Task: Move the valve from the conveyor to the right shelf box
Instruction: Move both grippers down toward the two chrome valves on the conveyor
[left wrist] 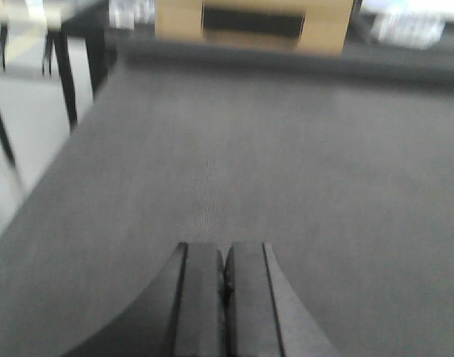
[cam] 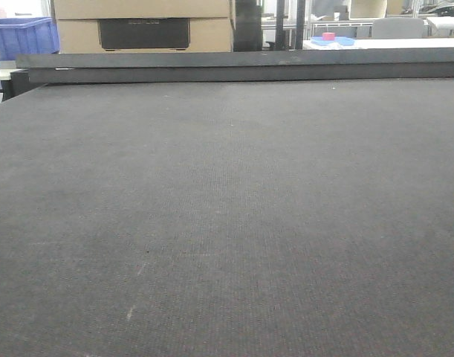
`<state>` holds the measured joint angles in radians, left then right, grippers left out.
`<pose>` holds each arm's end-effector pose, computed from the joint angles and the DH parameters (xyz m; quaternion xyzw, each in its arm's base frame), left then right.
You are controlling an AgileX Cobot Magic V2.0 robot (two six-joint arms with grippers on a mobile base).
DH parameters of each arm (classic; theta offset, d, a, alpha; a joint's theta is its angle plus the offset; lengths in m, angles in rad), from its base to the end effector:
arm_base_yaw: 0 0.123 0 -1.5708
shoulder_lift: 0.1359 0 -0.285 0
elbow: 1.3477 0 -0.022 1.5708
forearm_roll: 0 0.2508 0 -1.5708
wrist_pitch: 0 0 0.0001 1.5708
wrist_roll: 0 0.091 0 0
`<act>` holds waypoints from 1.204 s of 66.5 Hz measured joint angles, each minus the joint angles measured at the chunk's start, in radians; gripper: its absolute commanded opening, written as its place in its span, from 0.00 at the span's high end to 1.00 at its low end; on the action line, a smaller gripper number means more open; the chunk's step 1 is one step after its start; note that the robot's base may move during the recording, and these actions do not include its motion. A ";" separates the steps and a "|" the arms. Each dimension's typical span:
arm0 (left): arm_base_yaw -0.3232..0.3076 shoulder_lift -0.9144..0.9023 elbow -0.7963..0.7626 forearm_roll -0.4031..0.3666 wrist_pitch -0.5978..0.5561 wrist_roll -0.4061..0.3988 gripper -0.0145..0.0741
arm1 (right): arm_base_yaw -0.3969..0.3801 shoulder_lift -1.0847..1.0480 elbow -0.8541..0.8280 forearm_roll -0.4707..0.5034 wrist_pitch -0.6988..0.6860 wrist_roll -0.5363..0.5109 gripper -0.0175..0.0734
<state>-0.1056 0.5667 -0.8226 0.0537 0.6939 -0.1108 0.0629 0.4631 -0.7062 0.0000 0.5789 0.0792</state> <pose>0.0965 -0.0071 0.3810 0.0050 0.8194 -0.0361 0.5721 0.0827 0.0052 0.3634 0.0064 0.7893 0.0436 0.6124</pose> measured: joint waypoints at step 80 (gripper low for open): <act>0.000 0.678 -0.368 0.002 0.242 0.000 0.96 | 0.000 1.030 -0.578 -0.059 0.638 -0.100 0.47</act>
<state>-0.1056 1.2446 -1.1902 0.0556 0.9357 -0.1108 0.0629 1.4932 -1.2840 -0.0591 1.2168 -0.0209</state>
